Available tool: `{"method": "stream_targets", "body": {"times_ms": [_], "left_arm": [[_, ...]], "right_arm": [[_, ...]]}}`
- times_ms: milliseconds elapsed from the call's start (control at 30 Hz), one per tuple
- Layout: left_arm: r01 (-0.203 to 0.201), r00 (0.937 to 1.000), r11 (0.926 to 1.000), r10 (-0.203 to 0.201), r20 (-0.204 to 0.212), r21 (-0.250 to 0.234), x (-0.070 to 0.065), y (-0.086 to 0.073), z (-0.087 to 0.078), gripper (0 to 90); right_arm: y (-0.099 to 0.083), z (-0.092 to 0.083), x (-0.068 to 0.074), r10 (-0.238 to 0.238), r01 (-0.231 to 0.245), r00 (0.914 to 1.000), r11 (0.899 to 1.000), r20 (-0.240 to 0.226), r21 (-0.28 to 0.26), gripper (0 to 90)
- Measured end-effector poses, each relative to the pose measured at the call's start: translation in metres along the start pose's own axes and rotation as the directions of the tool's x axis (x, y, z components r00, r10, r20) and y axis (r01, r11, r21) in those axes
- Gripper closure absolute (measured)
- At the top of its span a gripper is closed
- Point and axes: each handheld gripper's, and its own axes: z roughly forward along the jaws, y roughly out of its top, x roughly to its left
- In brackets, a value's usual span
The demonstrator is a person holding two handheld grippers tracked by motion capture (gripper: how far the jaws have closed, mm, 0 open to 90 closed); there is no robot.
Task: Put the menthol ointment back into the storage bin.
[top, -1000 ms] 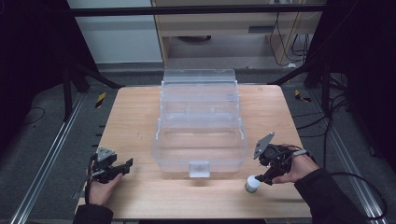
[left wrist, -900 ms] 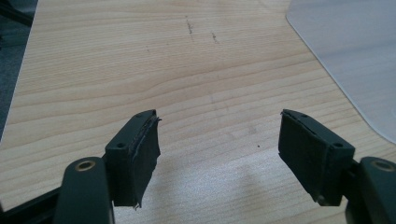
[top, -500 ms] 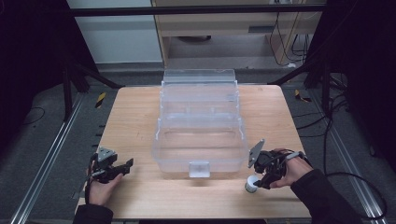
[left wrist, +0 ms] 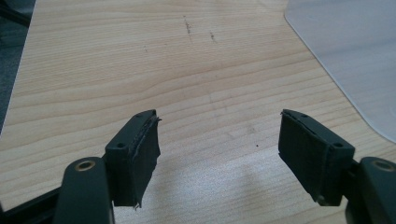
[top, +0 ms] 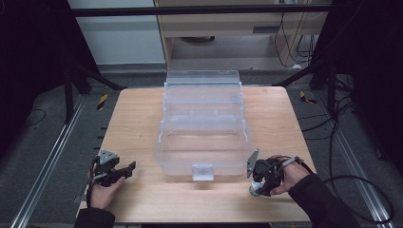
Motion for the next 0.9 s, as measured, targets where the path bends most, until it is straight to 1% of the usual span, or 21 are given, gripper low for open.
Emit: {"method": "stream_targets", "body": {"times_ms": [33,67,133,167,233,400,467,500,533,633,733,867,900], "left_arm": [[0.0,1.0,1.0,0.0,0.0,0.0,0.0,0.0,0.0,28.6],[0.0,1.0,1.0,0.0,0.0,0.001,0.0,0.0,0.0,28.6],[-0.001,1.0,1.0,0.001,0.0,0.001,0.0,0.0,0.0,28.6],[-0.001,1.0,1.0,0.001,0.0,0.001,0.0,0.0,0.0,28.6],[0.0,1.0,1.0,0.0,0.0,0.0,0.0,0.0,0.0,28.6],[0.0,1.0,1.0,0.0,0.0,0.0,0.0,0.0,0.0,28.6],[0.0,1.0,1.0,0.0,0.0,0.0,0.0,0.0,0.0,28.6],[-0.001,1.0,1.0,0.001,0.0,0.001,0.0,0.0,0.0,28.6],[-0.001,1.0,1.0,0.001,0.0,0.0,0.0,0.0,0.0,28.6],[-0.001,1.0,1.0,0.001,0.0,0.001,0.0,0.0,0.0,28.6],[-0.001,1.0,1.0,0.001,0.0,0.001,0.0,0.0,0.0,28.6],[-0.001,1.0,1.0,0.001,-0.001,0.001,0.0,0.0,0.0,28.6],[-0.001,1.0,1.0,0.001,0.0,0.001,0.0,0.0,0.0,28.6]], "right_arm": [[0.0,0.002,0.0,0.0,0.0,1.0,1.0,-0.001,0.001,46.0],[0.001,0.005,0.0,-0.014,0.014,0.9999,1.0,-0.002,0.012,46.4],[0.002,0.006,0.0,-0.006,0.006,1.0,1.0,-0.004,0.016,46.7],[0.003,0.007,-0.001,-0.018,0.018,0.9998,1.0,-0.004,0.017,47.2],[0.004,0.009,-0.002,-0.01,0.01,0.9999,1.0,-0.009,0.025,49.5],[0.005,0.011,-0.003,-0.009,0.01,0.9999,1.0,-0.01,0.027,50.0],[0.005,0.011,-0.003,-0.003,0.003,0.9999,1.0,-0.013,0.027,50.2],[0.005,0.011,-0.003,-0.009,0.009,0.9999,1.0,-0.014,0.027,50.3],[0.005,0.011,-0.003,0.0,0.0,0.9999,1.0,-0.015,0.027,50.3],[0.005,0.01,-0.003,0.005,-0.004,0.9998,0.999,-0.021,0.033,50.4],[0.004,0.007,-0.003,0.013,-0.012,0.9996,1.0,-0.024,0.029,50.4],[0.002,-0.004,-0.004,0.029,-0.029,0.9995,1.0,-0.01,0.009,50.4],[0.001,-0.011,-0.004,0.035,-0.035,0.9994,0.999,-0.005,-0.002,50.4]]}}
